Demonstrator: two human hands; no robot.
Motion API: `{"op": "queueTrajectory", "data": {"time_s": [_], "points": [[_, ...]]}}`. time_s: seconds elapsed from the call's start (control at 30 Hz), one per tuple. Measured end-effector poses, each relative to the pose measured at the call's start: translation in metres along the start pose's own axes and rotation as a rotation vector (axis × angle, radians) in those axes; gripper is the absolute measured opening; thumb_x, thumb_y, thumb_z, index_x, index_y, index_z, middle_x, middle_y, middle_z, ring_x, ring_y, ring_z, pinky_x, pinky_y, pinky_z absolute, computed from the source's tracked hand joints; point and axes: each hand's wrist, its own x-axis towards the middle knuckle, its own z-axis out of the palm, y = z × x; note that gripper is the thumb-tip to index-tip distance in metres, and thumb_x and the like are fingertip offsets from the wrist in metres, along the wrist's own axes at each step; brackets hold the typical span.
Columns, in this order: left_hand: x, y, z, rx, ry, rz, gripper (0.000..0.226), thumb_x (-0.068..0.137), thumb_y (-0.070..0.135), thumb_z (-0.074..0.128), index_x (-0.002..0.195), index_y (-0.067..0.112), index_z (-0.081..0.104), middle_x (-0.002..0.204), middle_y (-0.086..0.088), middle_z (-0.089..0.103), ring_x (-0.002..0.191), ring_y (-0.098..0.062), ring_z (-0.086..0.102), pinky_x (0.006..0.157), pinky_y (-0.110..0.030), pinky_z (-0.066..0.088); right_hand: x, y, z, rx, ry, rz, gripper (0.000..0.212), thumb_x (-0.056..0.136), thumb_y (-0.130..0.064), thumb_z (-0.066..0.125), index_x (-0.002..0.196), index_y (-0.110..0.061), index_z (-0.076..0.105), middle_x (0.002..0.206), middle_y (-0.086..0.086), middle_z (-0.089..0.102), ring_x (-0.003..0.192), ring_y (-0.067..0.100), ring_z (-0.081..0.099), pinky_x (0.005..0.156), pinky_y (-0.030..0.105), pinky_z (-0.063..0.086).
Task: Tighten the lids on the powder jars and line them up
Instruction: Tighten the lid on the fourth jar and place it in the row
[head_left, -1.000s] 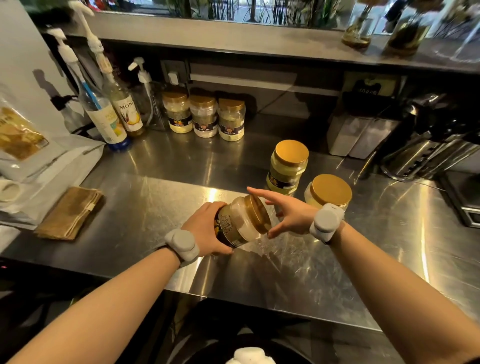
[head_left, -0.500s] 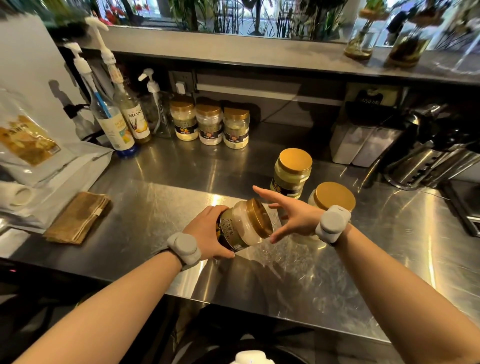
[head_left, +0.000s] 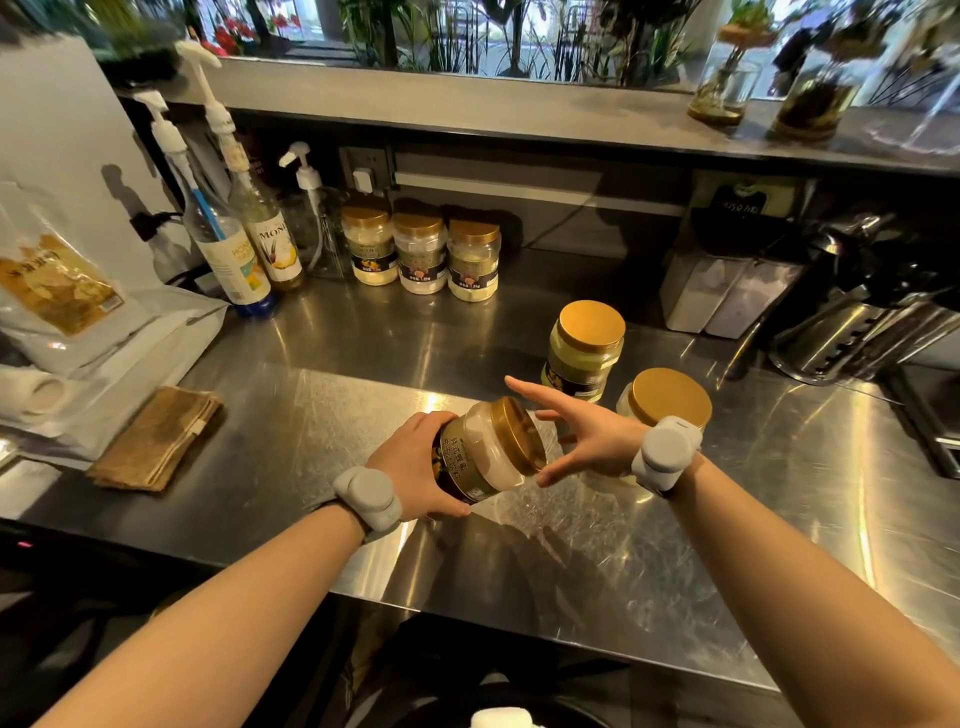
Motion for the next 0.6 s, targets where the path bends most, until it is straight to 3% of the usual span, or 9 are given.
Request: {"op": "queueTrajectory", "data": {"time_s": [0.13, 0.2, 0.27, 0.33, 0.43, 0.6], "points": [[0.0, -0.0011, -0.0002, -0.003, 0.0, -0.002, 0.096, 0.048, 0.041, 0.089, 0.13, 0.03, 0.039, 0.112, 0.017, 0.041, 0.101, -0.005, 0.047, 0.078, -0.009, 0.035, 0.0045, 0.002, 0.0023, 0.024, 0.026, 0.064, 0.084, 0.079, -0.044, 0.068, 0.147, -0.041, 0.018, 0.153, -0.004, 0.031, 0.138, 0.023, 0.037, 0.11, 0.045, 0.038], [-0.0002, -0.0027, -0.0002, -0.009, -0.003, -0.008, 0.097, 0.048, 0.042, 0.089, 0.13, 0.031, 0.038, 0.113, 0.017, 0.041, 0.102, -0.005, 0.047, 0.079, -0.01, 0.036, 0.005, 0.001, 0.0028, 0.059, 0.063, 0.13, 0.086, 0.076, -0.059, 0.058, 0.148, -0.036, 0.018, 0.153, 0.0, 0.033, 0.135, 0.024, 0.041, 0.11, 0.045, 0.039], [-0.0004, -0.0042, -0.0003, 0.0, -0.006, -0.014, 0.098, 0.048, 0.043, 0.089, 0.131, 0.03, 0.038, 0.113, 0.017, 0.041, 0.103, -0.006, 0.046, 0.081, -0.013, 0.038, 0.0045, 0.0017, 0.0018, 0.058, 0.075, 0.113, 0.094, 0.075, -0.053, 0.065, 0.15, -0.036, 0.012, 0.157, -0.001, 0.025, 0.139, 0.026, 0.036, 0.111, 0.045, 0.036], [-0.0006, -0.0051, -0.0003, 0.012, -0.007, -0.018, 0.099, 0.048, 0.043, 0.088, 0.131, 0.029, 0.037, 0.114, 0.017, 0.04, 0.104, -0.006, 0.045, 0.083, -0.015, 0.039, 0.0024, 0.0014, 0.0007, 0.017, 0.051, 0.05, 0.102, 0.075, -0.032, 0.076, 0.15, -0.039, 0.008, 0.159, -0.007, 0.017, 0.143, 0.024, 0.029, 0.112, 0.045, 0.033], [-0.0005, -0.0048, 0.0, 0.021, -0.006, -0.02, 0.099, 0.048, 0.044, 0.088, 0.131, 0.03, 0.037, 0.114, 0.018, 0.04, 0.104, -0.005, 0.045, 0.083, -0.015, 0.039, 0.0031, 0.0019, -0.0005, 0.009, 0.016, 0.015, 0.101, 0.076, -0.018, 0.077, 0.148, -0.043, 0.011, 0.157, -0.01, 0.02, 0.142, 0.021, 0.028, 0.112, 0.046, 0.033], [-0.0012, -0.0063, 0.0016, 0.03, -0.017, -0.032, 0.1, 0.048, 0.045, 0.088, 0.132, 0.031, 0.036, 0.119, 0.014, 0.044, 0.104, -0.006, 0.047, 0.083, -0.017, 0.042, 0.0058, 0.004, 0.0003, 0.033, 0.074, 0.112, 0.076, 0.084, -0.041, 0.065, 0.147, -0.034, 0.023, 0.149, -0.001, 0.039, 0.131, 0.023, 0.047, 0.104, 0.04, 0.045]]}}
